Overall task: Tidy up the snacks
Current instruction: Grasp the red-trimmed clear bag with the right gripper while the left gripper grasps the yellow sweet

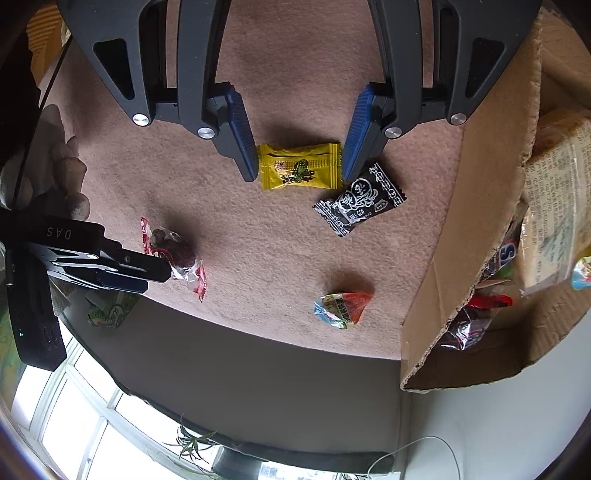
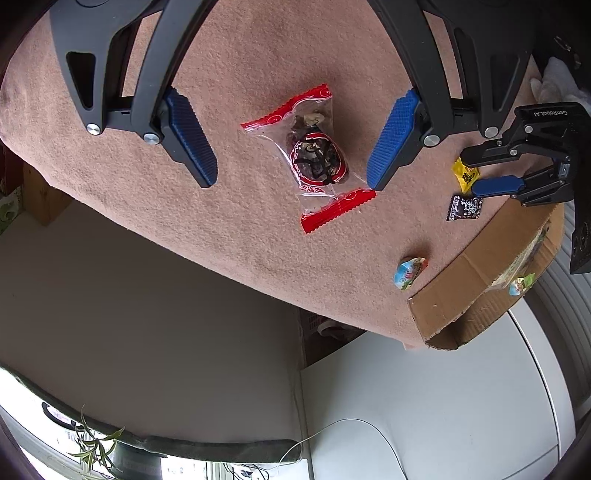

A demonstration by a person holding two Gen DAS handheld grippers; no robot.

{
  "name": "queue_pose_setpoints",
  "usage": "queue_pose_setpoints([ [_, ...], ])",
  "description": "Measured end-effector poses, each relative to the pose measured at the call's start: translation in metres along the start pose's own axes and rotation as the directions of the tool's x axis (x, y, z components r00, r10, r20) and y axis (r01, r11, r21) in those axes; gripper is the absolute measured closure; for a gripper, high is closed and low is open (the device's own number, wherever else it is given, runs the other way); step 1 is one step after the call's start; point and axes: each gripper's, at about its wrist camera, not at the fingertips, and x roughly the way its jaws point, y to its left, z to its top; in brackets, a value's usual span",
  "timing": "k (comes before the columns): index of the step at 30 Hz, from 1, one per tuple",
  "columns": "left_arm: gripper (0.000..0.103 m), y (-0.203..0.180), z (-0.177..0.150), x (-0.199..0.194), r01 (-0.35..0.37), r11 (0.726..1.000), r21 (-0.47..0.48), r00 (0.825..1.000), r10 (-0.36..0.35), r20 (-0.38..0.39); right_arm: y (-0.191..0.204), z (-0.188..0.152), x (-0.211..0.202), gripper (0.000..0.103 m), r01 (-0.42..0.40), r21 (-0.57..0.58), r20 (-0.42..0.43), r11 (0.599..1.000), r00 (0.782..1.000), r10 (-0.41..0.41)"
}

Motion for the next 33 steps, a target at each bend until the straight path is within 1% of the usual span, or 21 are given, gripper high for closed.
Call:
queue_pose_setpoints([
  [6,0.058,-0.019,0.0,0.007,-0.059,0.992,0.107,0.998,0.059,0.008,0.0,0.0,0.01,0.018,0.002,-0.001,-0.014,1.0,1.0,-0.002],
  [9,0.058,-0.023,-0.002,0.008,-0.084,0.987,0.134,0.996,0.083,0.018,0.002,0.0,0.013,0.018,0.006,-0.017,-0.021,1.0,1.0,-0.007],
  [10,0.06,-0.024,-0.003,0.008,-0.089,0.987,0.137,0.996,0.087,0.02,0.003,0.0,0.014,0.019,0.009,-0.023,-0.025,1.0,1.0,-0.01],
  [11,0.062,-0.024,-0.004,0.008,-0.094,0.986,0.14,0.996,0.092,0.022,0.005,0.0,0.016,0.023,0.012,-0.028,-0.029,1.0,1.0,-0.012],
  [12,0.063,-0.024,-0.004,0.008,-0.095,0.985,0.142,0.995,0.092,0.023,0.006,0.0,0.019,0.025,0.01,-0.034,-0.036,0.999,0.999,-0.011],
  [13,0.065,-0.025,-0.004,0.007,-0.096,0.985,0.144,0.995,0.093,0.024,0.007,0.001,0.022,0.03,0.01,-0.04,-0.044,0.999,0.999,-0.012],
  [14,0.065,-0.024,-0.005,0.007,-0.097,0.985,0.144,0.995,0.095,0.025,0.008,0.001,0.025,0.037,0.013,-0.046,-0.053,0.999,0.998,-0.016],
  [15,0.066,-0.024,-0.004,0.007,-0.098,0.985,0.144,0.995,0.095,0.025,0.009,0.001,0.029,0.041,0.014,-0.052,-0.066,0.999,0.998,-0.017],
  [16,0.067,-0.023,-0.004,0.006,-0.098,0.985,0.144,0.995,0.095,0.026,0.01,0.001,0.033,0.049,0.014,-0.055,-0.08,0.998,0.997,-0.018],
  [18,0.069,-0.022,-0.004,0.005,-0.095,0.986,0.136,0.995,0.092,0.027,0.013,0.0,0.036,0.053,0.028,-0.069,-0.082,0.997,0.996,-0.034],
  [19,0.07,-0.021,-0.004,0.005,-0.091,0.987,0.131,0.996,0.088,0.027,0.015,0.0,0.036,0.059,0.033,-0.076,-0.083,0.997,0.996,-0.039],
  [20,0.07,-0.019,-0.005,0.004,-0.088,0.988,0.127,0.996,0.086,0.028,0.016,0.0,0.035,0.061,0.036,-0.076,-0.08,0.996,0.996,-0.042],
  [27,0.071,-0.022,-0.004,0.003,-0.075,0.99,0.122,0.997,0.071,0.038,0.02,-0.004,0.027,0.063,0.059,-0.082,-0.068,0.995,0.996,-0.065],
  [33,0.072,-0.019,0.001,-0.01,-0.058,0.992,0.111,0.996,0.051,0.071,0.024,-0.003,0.011,0.063,0.07,-0.071,-0.036,0.995,0.997,-0.073],
])
